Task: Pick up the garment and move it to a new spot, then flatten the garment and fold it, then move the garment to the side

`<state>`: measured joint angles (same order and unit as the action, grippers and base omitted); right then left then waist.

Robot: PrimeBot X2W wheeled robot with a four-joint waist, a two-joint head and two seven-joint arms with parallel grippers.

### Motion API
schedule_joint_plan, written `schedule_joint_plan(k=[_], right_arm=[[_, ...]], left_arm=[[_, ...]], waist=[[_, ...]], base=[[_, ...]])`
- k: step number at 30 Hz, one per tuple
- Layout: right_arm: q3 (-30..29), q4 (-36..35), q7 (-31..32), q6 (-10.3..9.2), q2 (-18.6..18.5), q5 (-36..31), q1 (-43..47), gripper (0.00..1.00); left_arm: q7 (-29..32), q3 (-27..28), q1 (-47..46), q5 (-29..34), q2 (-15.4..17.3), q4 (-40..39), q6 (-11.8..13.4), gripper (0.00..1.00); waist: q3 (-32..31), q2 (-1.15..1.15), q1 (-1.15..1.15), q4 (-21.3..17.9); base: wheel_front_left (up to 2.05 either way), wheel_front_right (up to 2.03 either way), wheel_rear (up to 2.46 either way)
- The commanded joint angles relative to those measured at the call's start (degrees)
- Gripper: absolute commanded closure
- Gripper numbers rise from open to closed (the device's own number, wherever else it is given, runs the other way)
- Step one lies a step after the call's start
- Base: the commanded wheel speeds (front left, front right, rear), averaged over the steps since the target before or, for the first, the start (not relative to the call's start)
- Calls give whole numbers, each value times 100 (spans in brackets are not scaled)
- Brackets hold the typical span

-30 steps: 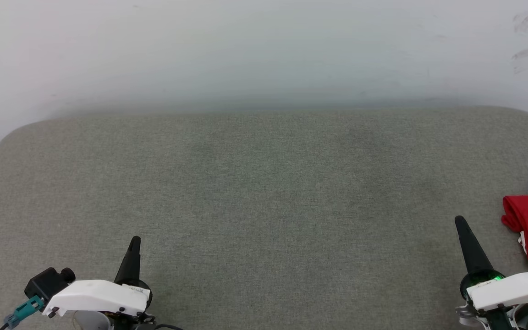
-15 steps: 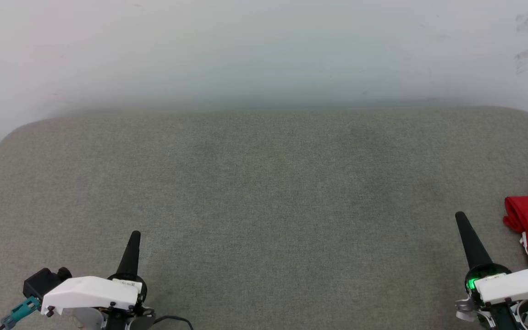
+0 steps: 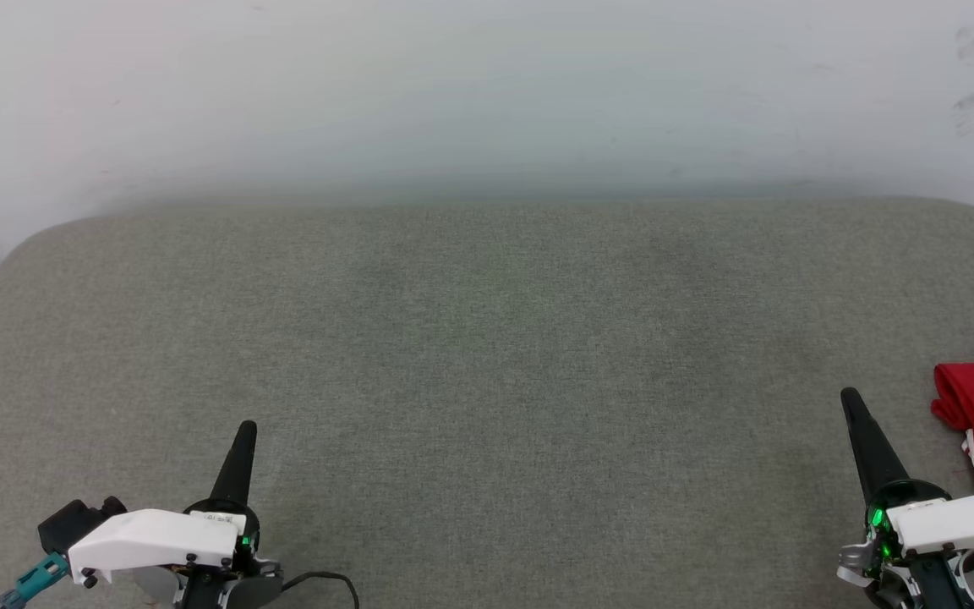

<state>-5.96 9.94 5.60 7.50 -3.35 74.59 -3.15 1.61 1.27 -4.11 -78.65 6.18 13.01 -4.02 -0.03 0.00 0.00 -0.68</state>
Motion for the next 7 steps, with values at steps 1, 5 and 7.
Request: schedule_joint_plan(k=[1, 5, 7], right_arm=[[-10, -3, 10, -1, 15, 104, -123, 100], [-17, 48, 23, -1, 20, 301, -148, 100], [-20, 69, 31, -1, 23, 400, -167, 100]], left_arm=[[26, 46, -126, -78, -23, -18, -43, 100], [77, 96, -147, -236, -52, -3, -82, 100], [106, 124, -146, -314, -65, 5, -104, 100]], waist=[[0, 0, 0, 1], [3, 0, 0, 8], [4, 0, 0, 11]], base=[[0, 0, 0], [0, 0, 0], [0, 0, 0]])
